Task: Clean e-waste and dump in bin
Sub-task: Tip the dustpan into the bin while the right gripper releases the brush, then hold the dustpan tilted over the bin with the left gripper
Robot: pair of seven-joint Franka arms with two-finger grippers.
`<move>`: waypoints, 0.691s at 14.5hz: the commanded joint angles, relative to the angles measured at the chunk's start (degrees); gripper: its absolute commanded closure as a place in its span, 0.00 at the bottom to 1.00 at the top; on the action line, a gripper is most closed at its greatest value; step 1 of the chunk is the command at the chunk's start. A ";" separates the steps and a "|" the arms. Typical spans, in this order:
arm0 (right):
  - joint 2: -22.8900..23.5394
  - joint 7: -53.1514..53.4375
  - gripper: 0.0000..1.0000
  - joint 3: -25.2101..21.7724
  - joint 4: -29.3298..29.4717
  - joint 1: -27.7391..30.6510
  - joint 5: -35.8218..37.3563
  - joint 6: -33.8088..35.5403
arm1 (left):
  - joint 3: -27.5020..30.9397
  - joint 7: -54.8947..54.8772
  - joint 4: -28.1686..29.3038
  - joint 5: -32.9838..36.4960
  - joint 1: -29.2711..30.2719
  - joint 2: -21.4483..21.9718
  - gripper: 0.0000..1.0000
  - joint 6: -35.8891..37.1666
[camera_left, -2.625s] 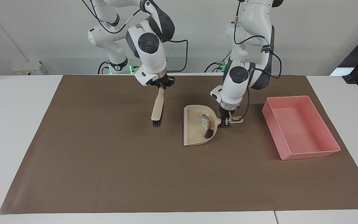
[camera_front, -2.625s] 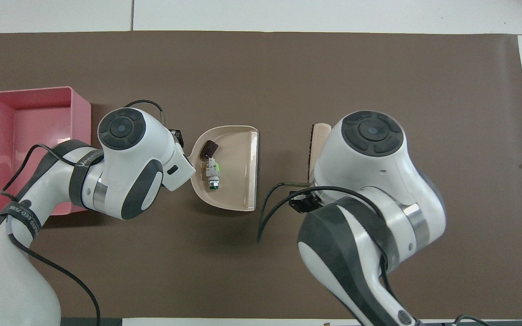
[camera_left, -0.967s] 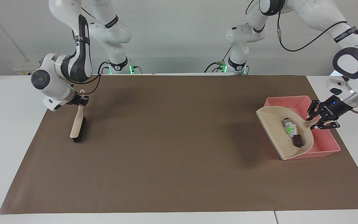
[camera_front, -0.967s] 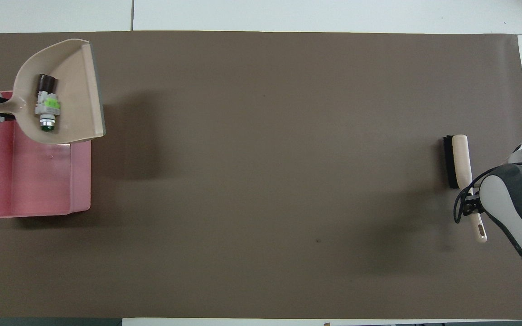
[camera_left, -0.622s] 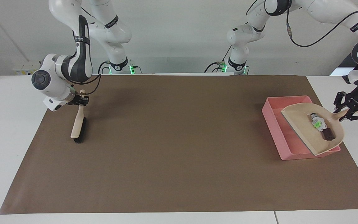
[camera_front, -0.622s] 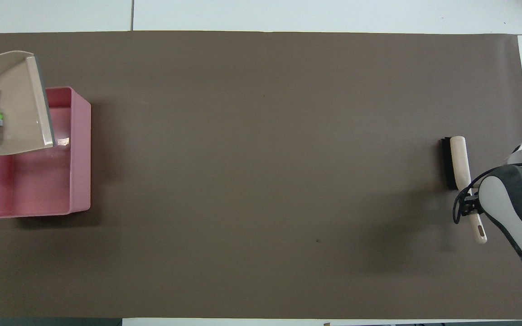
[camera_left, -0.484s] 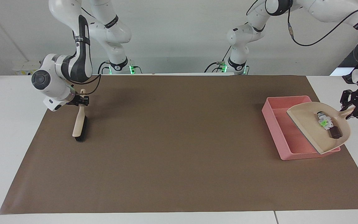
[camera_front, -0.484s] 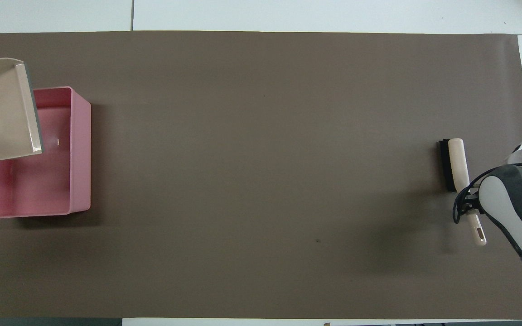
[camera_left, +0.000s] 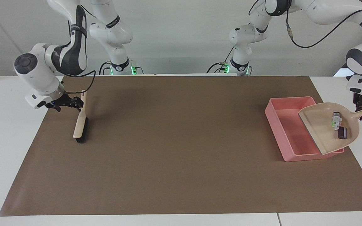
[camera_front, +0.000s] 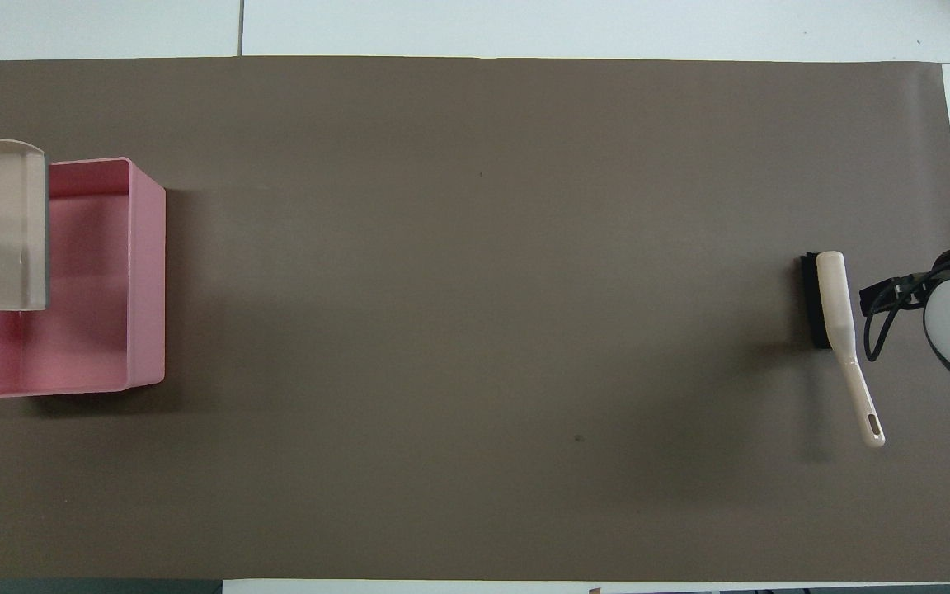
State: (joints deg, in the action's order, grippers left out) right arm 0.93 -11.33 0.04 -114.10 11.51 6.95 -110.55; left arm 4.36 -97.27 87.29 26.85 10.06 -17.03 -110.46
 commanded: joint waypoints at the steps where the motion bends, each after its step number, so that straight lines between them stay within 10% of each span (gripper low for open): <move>1: -1.01 2.95 0.00 1.89 5.98 -0.70 0.17 1.48 | 0.39 4.98 9.45 8.28 -1.88 6.37 1.00 -5.62; 7: -2.33 16.07 0.00 3.65 23.90 -0.35 -4.11 22.36 | 0.39 11.22 17.39 20.42 -4.34 13.59 1.00 -6.52; 10: -3.21 16.25 0.00 3.65 22.18 -0.44 -4.31 23.27 | 0.39 12.80 17.22 25.51 -7.32 14.83 1.00 -2.84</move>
State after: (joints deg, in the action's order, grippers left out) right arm -3.00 3.94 3.41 -91.27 10.61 3.55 -87.64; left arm 4.30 -87.10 102.33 48.59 5.23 -4.77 -115.21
